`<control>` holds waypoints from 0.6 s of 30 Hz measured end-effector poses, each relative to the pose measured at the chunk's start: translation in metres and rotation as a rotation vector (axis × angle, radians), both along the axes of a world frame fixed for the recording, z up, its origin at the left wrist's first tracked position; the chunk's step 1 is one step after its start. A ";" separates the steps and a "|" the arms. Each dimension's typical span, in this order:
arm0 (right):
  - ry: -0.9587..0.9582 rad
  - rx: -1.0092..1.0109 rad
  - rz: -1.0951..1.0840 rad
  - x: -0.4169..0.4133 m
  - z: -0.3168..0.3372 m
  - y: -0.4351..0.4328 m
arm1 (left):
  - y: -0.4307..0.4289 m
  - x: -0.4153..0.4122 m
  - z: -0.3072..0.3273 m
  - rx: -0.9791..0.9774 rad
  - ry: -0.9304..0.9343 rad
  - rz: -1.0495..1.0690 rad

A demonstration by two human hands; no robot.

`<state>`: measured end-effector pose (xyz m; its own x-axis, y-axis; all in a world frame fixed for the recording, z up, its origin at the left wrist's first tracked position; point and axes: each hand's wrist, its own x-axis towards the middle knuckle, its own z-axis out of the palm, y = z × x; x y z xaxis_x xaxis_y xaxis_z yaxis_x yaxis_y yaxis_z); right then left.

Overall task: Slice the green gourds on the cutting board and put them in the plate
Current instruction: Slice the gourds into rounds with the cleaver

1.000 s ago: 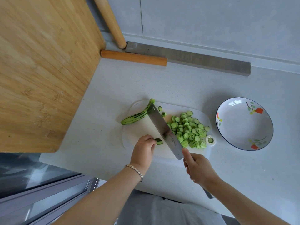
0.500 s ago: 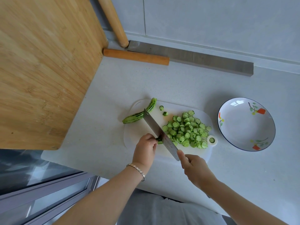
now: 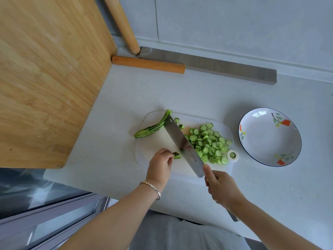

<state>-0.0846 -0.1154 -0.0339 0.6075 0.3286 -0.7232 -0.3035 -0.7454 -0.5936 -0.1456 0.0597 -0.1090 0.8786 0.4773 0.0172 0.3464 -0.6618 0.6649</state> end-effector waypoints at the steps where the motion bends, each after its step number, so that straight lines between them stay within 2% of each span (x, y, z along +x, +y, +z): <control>1: 0.004 0.006 0.004 0.000 0.002 0.001 | 0.000 0.000 -0.001 0.001 0.005 0.001; 8: -0.050 -0.051 0.089 -0.003 0.002 0.003 | 0.000 0.000 0.000 0.018 0.002 -0.018; 18: -0.055 -0.086 0.102 -0.007 -0.014 0.005 | -0.002 -0.001 0.004 0.084 0.049 -0.004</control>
<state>-0.0914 -0.1102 -0.0482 0.6137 0.3291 -0.7177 -0.1924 -0.8193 -0.5402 -0.1463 0.0576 -0.1050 0.8814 0.4723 0.0140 0.3744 -0.7162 0.5890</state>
